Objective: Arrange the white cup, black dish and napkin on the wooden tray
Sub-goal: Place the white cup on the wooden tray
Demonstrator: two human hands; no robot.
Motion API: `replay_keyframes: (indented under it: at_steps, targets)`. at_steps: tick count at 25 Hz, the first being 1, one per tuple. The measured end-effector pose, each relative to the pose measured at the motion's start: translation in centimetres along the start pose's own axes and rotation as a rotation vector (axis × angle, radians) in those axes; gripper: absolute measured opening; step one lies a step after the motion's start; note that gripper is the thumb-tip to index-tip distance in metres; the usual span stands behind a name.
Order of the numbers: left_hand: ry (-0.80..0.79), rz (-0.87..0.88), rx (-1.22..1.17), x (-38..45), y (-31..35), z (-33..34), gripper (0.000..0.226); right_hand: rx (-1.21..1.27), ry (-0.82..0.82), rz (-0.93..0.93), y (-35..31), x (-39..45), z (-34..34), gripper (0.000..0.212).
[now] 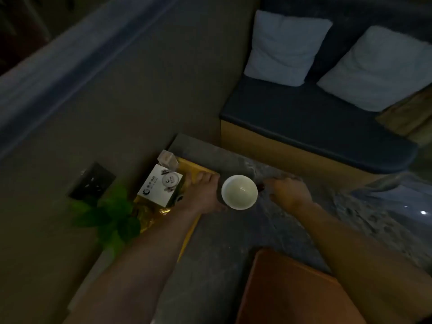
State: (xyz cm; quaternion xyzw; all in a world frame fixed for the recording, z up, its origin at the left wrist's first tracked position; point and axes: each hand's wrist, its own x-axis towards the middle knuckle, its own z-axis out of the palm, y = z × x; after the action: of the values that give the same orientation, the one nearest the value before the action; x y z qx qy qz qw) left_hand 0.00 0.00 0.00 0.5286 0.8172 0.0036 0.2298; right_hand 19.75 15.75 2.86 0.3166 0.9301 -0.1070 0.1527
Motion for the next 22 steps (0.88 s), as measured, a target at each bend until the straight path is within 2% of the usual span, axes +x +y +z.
replay_keyframes:
  at_steps: [5, 9, 13, 17, 22]
  targets:
    - [-0.001, -0.014, -0.129, 0.7, 1.8, 1.8, 0.115, 0.115, -0.118, 0.023, -0.1, 2.2, 1.3, 0.029]
    - [0.059, -0.043, -0.210, 0.7, 2.2, 3.2, 0.113, 0.192, -0.028, 0.057, 0.5, 2.5, 2.4, 0.017]
    - [0.061, -0.075, -0.258, 0.6, 2.6, 3.9, 0.114, 0.231, 0.050, 0.069, 0.7, 2.2, 3.1, 0.016]
    - [0.088, 0.005, -0.379, 0.4, 3.1, 3.9, 0.107, 0.274, 0.067, 0.100, 0.9, 0.6, 3.6, 0.015]
    - [0.068, 0.089, -0.341, -1.7, 4.1, 3.1, 0.103, 0.329, 0.113, 0.130, 0.7, -3.1, 3.7, 0.018]
